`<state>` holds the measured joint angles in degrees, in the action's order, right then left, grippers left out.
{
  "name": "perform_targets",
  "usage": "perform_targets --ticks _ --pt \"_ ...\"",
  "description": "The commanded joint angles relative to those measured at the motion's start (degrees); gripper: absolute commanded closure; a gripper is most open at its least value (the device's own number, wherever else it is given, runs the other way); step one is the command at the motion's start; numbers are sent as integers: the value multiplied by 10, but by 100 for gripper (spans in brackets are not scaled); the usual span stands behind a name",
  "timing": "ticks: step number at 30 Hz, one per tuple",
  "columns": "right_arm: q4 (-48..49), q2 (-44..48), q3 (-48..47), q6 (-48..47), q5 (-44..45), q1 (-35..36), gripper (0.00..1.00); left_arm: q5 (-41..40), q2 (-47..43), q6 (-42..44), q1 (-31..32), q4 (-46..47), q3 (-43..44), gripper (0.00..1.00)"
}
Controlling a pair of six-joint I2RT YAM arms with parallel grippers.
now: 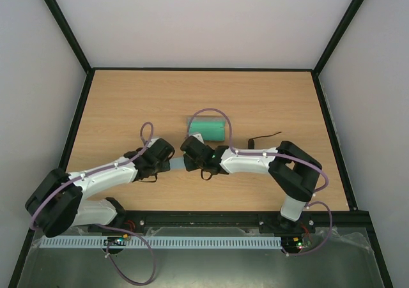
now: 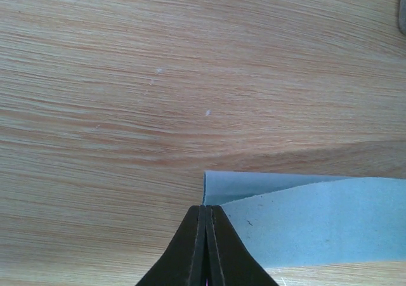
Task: Organize the sunglasses
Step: Fold the glasses cleaning cloth at the center of the board.
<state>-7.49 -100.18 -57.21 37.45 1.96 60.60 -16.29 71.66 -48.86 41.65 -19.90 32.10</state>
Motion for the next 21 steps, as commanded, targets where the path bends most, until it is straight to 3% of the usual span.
perform_targets --ticks 1,21 --pt "-15 -9 -13 -6 18 -6 99 -3 12 13 -7 9 13 98" --pt "-3 -8 3 0 5 -10 99 0 32 25 -17 19 27 98"
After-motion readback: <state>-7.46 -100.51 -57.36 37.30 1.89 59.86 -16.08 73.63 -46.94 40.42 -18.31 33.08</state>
